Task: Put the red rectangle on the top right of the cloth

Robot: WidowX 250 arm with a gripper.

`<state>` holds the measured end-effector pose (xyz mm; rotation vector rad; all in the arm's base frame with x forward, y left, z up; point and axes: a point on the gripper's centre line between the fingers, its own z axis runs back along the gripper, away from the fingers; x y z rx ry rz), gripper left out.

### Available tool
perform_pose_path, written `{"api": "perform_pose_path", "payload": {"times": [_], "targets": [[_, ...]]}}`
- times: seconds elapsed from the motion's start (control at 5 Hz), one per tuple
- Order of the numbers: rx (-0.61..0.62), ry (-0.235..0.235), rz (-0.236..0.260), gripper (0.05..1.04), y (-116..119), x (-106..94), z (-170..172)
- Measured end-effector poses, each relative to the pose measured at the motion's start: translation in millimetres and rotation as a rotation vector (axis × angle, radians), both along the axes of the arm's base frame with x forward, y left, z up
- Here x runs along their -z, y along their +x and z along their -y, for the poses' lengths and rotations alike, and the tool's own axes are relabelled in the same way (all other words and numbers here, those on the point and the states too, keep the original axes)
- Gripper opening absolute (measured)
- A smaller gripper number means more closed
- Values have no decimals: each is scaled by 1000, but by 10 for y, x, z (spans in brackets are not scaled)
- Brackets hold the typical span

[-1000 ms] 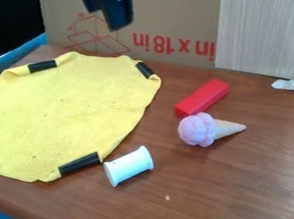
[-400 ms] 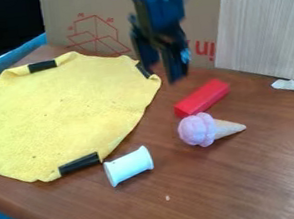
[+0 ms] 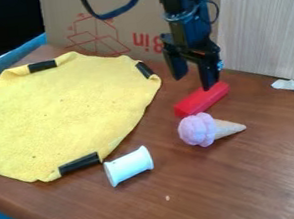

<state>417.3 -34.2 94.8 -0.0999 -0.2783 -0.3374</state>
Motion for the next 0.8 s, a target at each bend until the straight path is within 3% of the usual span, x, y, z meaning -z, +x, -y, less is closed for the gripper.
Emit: {"api": "perform_pose_path", "payload": {"times": [0.2,0.8], "targets": [[-32,-6,-3,1000,67,44,-2],[2,29,-28,1001,-83,314,82]]}}
